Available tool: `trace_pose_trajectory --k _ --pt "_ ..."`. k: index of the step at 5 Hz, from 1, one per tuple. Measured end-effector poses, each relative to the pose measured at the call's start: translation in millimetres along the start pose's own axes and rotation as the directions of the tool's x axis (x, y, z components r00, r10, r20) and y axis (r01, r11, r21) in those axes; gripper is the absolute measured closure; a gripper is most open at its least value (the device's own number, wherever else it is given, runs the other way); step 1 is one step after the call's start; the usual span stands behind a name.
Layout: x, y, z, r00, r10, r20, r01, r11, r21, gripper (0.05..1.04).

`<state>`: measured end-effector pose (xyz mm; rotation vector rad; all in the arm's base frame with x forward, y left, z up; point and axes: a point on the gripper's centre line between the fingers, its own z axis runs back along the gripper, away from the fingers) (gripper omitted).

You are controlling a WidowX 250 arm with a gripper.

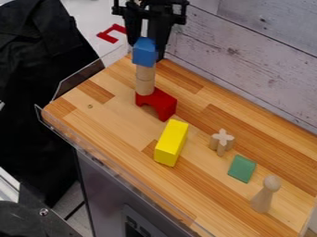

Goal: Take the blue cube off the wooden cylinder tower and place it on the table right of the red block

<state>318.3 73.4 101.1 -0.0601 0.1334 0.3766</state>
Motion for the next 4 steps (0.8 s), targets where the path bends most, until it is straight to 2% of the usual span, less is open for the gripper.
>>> trace_pose_trajectory --k 2,4 --pt "0.2 -4.8 1.1 0.999 -0.03 0.013 0.03 0.999 0.02 0.539" --pt "8.8 -55.4 39.9 0.976 -0.183 0.117 0.173 0.98 0.094 0.539"
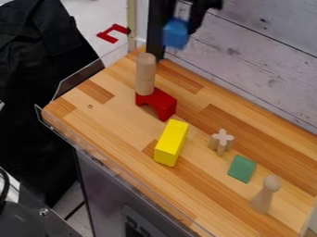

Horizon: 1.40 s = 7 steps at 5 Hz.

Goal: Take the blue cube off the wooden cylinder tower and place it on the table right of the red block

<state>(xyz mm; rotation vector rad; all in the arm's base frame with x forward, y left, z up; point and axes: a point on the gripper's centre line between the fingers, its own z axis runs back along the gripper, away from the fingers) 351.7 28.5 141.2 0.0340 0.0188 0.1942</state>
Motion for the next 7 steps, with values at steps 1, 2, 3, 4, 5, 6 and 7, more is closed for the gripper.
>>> trace_pose_trajectory --k 1,2,3,4,5,6,7 --pt "5.9 -16.7 11.6 0.999 -0.039 0.031 0.039 0.999 -0.008 0.539" --pt "7.5 -23.2 -6.3 0.999 -0.043 -0.017 0.043 0.999 -0.004 0.539" --pt "2.8 -26.0 -18.4 0.998 -0.044 -0.043 0.044 0.999 -0.014 0.539" --pt "-7.3 -32.9 -33.2 0.995 -0.064 -0.078 0.061 0.998 -0.033 0.539" --pt "-10.3 -45.6 -46.9 0.99 -0.101 -0.1 0.096 0.994 -0.057 0.539" --pt "-19.0 -55.4 -60.7 0.985 -0.128 -0.117 0.118 0.989 -0.092 0.539" --pt "-23.3 -60.3 -75.2 0.981 -0.139 -0.138 0.123 0.985 -0.117 0.539"
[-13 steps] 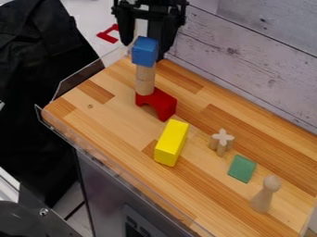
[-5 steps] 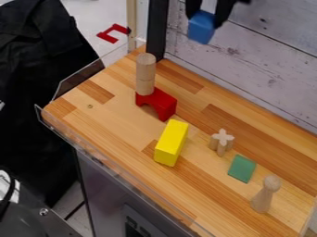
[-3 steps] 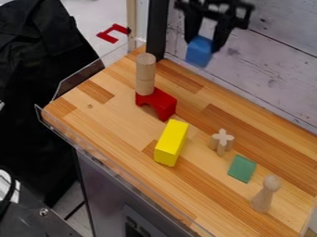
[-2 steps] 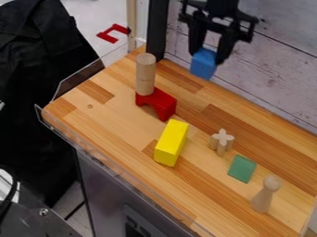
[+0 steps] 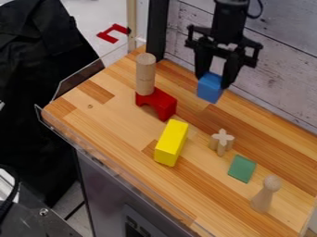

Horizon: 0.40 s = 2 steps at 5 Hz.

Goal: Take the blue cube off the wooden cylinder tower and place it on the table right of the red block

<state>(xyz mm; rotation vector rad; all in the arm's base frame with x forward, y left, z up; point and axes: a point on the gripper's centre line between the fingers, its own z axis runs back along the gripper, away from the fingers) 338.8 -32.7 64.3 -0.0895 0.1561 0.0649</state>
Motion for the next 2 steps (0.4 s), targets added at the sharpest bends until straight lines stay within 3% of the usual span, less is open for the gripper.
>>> trace_pose_trajectory --k 2 --pt "1.7 -0.3 -16.2 1.0 -0.014 -0.025 0.013 0.999 -0.031 0.539"
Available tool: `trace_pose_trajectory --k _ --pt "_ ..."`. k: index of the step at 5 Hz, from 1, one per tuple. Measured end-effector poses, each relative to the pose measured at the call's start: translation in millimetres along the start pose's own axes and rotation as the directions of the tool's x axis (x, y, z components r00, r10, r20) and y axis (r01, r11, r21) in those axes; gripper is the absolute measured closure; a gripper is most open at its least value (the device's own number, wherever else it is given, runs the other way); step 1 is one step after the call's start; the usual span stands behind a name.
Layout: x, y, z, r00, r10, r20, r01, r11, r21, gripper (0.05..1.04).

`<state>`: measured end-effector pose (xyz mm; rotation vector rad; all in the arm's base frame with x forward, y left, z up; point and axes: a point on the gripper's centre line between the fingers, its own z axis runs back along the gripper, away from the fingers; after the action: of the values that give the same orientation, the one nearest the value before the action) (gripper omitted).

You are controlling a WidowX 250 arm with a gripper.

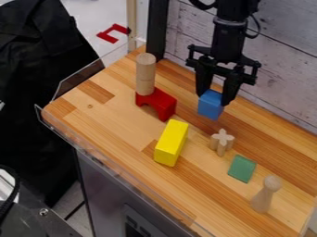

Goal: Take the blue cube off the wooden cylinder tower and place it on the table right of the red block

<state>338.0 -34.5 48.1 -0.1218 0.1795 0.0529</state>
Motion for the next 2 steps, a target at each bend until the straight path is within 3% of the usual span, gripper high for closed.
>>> trace_pose_trajectory --k 2 --pt "9.5 9.8 -7.8 1.0 0.006 0.026 -0.006 1.0 0.004 0.539"
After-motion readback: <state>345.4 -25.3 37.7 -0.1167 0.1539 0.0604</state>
